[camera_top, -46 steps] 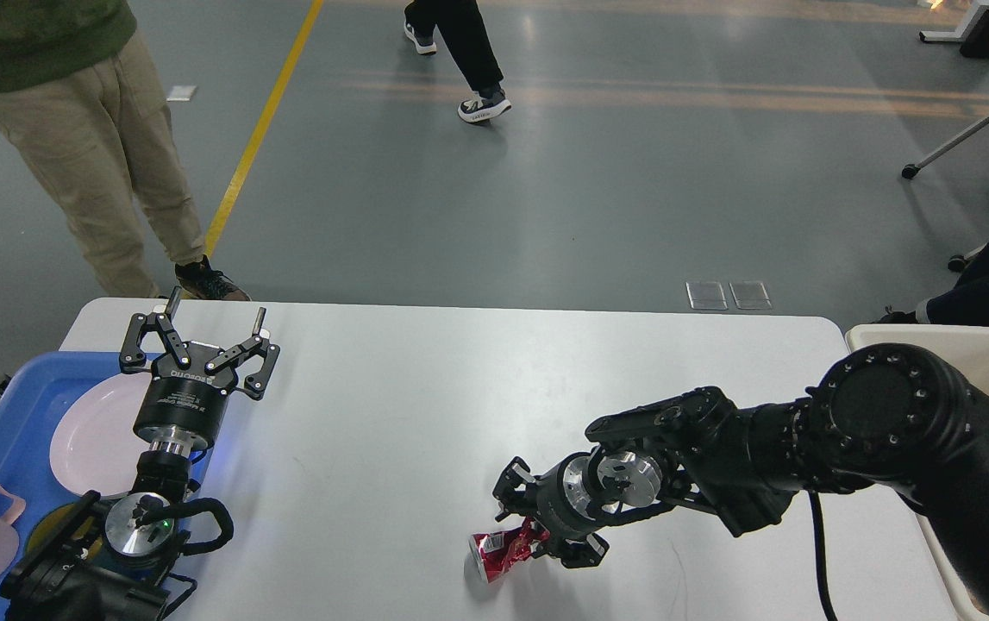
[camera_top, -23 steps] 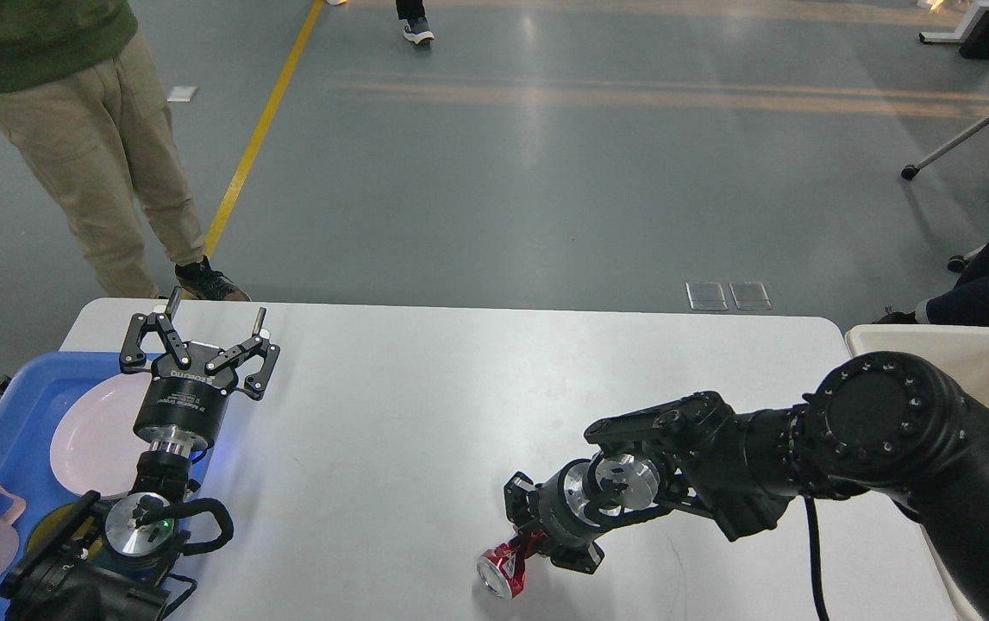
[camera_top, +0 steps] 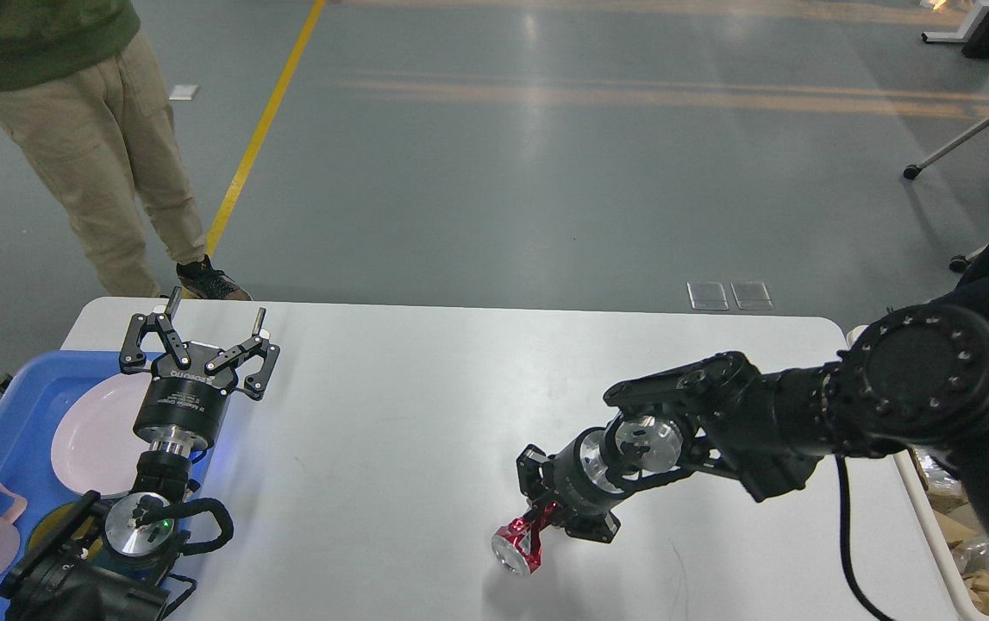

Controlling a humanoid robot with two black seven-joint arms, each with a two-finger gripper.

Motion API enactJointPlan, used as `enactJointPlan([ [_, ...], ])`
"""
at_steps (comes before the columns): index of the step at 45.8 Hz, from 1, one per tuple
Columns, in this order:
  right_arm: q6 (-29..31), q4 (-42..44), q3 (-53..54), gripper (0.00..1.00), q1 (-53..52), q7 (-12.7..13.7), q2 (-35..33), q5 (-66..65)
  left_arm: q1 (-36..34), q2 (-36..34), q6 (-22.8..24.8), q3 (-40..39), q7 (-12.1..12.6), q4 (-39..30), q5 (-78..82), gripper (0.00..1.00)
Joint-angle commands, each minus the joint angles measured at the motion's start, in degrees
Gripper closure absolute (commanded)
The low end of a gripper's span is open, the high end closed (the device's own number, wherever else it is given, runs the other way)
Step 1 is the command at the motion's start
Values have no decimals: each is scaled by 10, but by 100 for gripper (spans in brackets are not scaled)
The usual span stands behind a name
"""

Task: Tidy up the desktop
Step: 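Lift the red can, carry it over the bin and release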

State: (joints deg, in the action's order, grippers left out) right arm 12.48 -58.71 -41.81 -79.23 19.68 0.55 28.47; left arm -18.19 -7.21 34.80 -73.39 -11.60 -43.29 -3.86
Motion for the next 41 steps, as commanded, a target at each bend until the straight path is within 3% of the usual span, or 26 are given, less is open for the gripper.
enactJointPlan([
  [1,19,-88,-76,100,-104,-3,-47,-1,0,0,0,0,0,0,0,4],
  [6,41,-155,-158,100,-208,-9,-66,-1,0,0,0,0,0,0,0,4],
  [12,129,-201,-222,100,-312,-26,-97,-9,0,0,0,0,0,0,0,4],
  [15,170,-220,-257,100,-362,-57,-115,-26,0,0,0,0,0,0,0,4],
  [21,203,-274,-325,100,-481,-149,-150,-118,1,0,0,0,0,0,0,4],
  [23,211,-285,-346,100,-506,-162,-151,-138,0,0,0,0,0,0,0,4],
  [30,258,-291,-393,100,-535,-170,-150,-152,0,0,0,0,0,0,0,4],
  [41,258,-290,-398,100,-523,-170,-173,-155,0,0,0,0,0,0,0,4],
])
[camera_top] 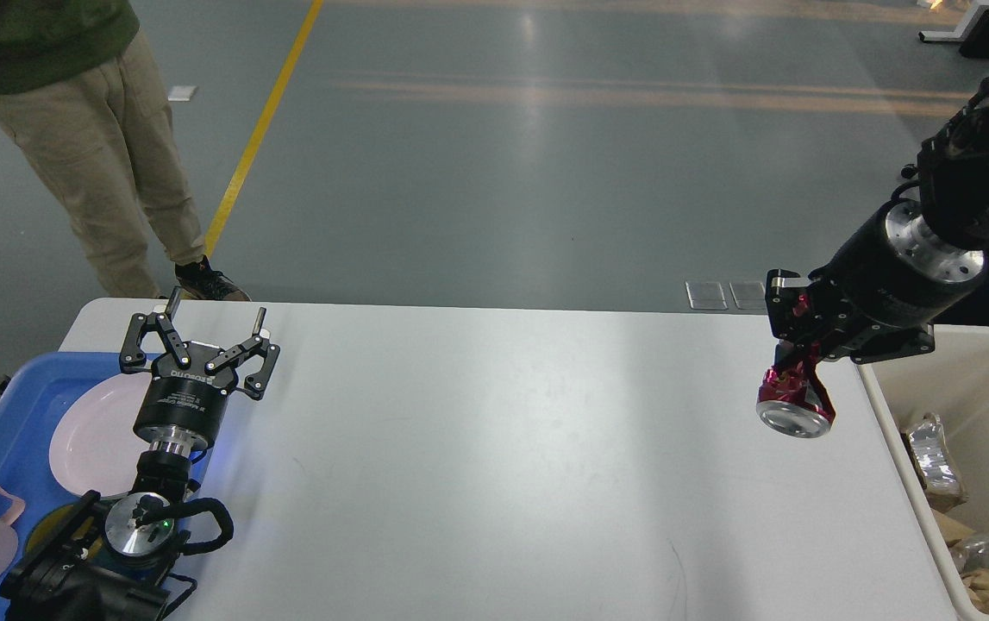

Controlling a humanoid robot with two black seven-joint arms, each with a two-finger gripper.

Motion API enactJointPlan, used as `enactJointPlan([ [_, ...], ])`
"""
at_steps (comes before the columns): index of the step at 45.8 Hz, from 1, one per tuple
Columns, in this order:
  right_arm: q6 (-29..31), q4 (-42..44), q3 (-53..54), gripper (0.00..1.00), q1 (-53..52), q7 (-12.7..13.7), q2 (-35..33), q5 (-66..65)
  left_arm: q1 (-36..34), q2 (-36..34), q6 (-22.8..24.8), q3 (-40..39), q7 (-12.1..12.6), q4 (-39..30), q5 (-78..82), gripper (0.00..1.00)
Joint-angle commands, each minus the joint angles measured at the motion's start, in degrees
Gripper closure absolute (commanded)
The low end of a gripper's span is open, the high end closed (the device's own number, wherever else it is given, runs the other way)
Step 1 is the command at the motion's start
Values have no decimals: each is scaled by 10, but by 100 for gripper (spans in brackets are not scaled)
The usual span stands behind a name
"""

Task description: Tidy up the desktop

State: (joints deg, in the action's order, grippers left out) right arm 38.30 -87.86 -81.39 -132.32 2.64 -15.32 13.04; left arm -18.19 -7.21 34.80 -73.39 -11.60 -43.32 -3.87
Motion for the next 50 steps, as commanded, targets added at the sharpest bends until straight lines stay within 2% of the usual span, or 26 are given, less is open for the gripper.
enactJointPlan([
  [1,-1,3,-4,100,9,3,-20,0,0,0,0,0,0,0,0,4],
  [7,-11,29,-23,100,45,6,-56,-16,0,0,0,0,0,1,0,4],
  [11,-30,65,-31,100,96,9,-116,-22,1,0,0,0,0,0,0,4],
  [17,-68,177,-25,100,212,11,-182,-35,1,0,0,0,0,0,0,4],
  [22,-96,308,3,100,332,11,-219,-31,1,0,0,0,0,0,0,4],
  [29,-141,454,104,100,527,11,-222,-30,1,0,0,0,0,0,0,4],
  [40,-282,634,264,100,795,11,-221,-31,1,0,0,0,0,1,0,4],
  [44,-313,718,296,100,888,11,-179,-31,1,0,0,0,0,0,0,4],
  [50,-324,842,304,100,986,11,-112,-31,1,0,0,0,0,0,0,4],
])
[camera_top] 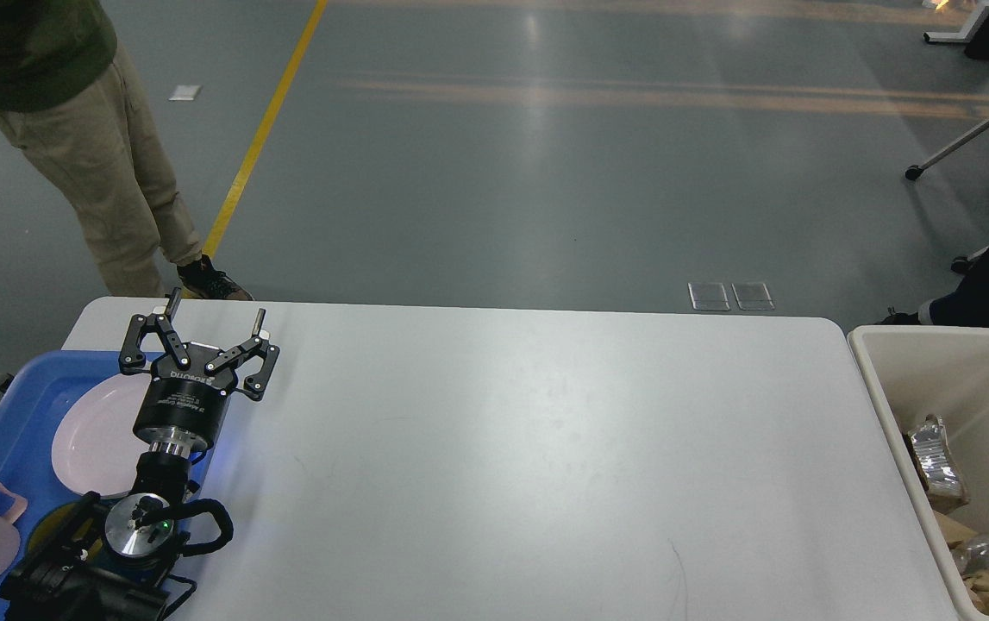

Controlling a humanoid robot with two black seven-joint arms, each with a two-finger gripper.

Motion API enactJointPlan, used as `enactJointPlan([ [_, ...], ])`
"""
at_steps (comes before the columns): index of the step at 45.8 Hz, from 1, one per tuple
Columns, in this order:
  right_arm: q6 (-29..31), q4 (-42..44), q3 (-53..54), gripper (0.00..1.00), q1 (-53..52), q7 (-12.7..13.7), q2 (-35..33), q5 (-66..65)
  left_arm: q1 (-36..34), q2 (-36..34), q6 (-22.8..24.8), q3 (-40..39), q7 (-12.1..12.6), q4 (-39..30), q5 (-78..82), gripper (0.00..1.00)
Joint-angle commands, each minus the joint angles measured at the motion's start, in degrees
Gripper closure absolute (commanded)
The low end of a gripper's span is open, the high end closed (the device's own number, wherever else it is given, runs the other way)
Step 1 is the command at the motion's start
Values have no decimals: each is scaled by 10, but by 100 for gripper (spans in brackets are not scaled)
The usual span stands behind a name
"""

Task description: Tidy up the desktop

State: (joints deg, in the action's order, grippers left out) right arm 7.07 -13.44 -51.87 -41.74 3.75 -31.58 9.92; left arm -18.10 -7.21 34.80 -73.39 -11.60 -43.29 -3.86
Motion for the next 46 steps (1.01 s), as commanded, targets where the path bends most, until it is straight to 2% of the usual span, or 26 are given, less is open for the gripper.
enactJointPlan([
  [1,-13,109,9,100,89,0,57,0,0,0,0,0,0,1,0,4],
  [10,-53,125,12,100,115,1,82,5,0,0,0,0,0,1,0,4],
  [23,-53,125,12,100,132,1,88,6,0,0,0,0,0,0,0,4],
  [24,-55,125,11,87,133,1,88,6,-1,0,0,0,0,1,0,4],
  [25,-57,125,11,69,134,0,88,6,-1,0,0,0,0,1,0,4],
  [28,-58,127,10,13,134,0,88,6,0,0,0,0,0,1,0,4],
  [29,-60,127,10,0,133,0,88,6,0,0,0,0,0,1,0,4],
  [46,-64,122,48,0,119,0,86,7,-1,0,0,0,0,1,0,4],
])
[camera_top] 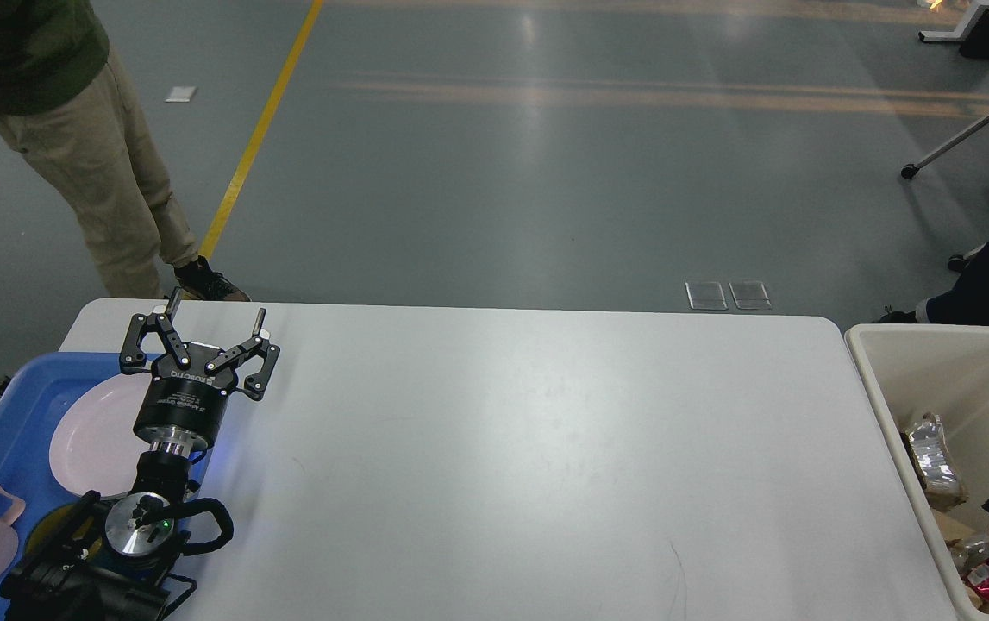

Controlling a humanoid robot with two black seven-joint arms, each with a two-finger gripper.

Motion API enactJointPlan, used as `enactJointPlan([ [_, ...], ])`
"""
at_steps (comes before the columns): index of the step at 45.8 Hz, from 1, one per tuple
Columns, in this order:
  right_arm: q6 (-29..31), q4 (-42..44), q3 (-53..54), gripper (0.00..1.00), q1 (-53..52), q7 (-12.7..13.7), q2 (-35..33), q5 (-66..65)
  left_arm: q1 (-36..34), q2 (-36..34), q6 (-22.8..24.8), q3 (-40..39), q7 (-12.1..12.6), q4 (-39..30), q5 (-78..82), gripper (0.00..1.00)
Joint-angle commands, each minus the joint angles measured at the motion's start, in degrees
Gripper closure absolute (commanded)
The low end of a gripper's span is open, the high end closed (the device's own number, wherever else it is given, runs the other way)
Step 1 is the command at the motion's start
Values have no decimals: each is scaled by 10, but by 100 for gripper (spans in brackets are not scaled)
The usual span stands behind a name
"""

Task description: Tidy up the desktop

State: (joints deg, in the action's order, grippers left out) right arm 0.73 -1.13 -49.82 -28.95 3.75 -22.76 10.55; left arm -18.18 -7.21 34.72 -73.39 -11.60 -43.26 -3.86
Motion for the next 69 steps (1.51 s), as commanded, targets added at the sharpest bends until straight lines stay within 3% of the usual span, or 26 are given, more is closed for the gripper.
enactJointPlan([
  [1,0,-1,41,0,-12,0,-4,1,0,0,1,0,0,0,0,4],
  [19,7,-37,527,0,-123,-7,-41,0,0,0,1,0,0,-1,0,4],
  [27,10,-199,792,0,-122,-8,-120,0,1,0,1,0,0,0,0,4],
  [36,17,-351,1012,0,-21,-16,-126,-14,1,0,1,0,0,0,0,4],
  [38,36,-382,1034,0,-2,-30,-125,-20,1,0,1,0,0,-1,0,4],
  [40,61,-405,1047,0,15,-62,-117,-26,1,0,1,0,0,0,0,4],
  [43,90,-436,1065,0,40,-136,-93,-30,1,0,1,0,0,0,0,4],
  [44,102,-457,1081,0,56,-186,-78,-34,0,0,1,0,0,-1,0,4],
  [46,104,-473,1100,0,71,-224,-61,-44,1,0,1,0,0,-1,0,4],
  [48,108,-485,1118,0,90,-245,-42,-68,1,0,1,0,0,0,0,4],
  [58,107,-517,1286,0,157,-253,91,-327,1,0,1,0,0,0,0,4],
  [69,104,-510,1290,0,153,-252,105,-331,0,0,1,0,0,0,0,4],
])
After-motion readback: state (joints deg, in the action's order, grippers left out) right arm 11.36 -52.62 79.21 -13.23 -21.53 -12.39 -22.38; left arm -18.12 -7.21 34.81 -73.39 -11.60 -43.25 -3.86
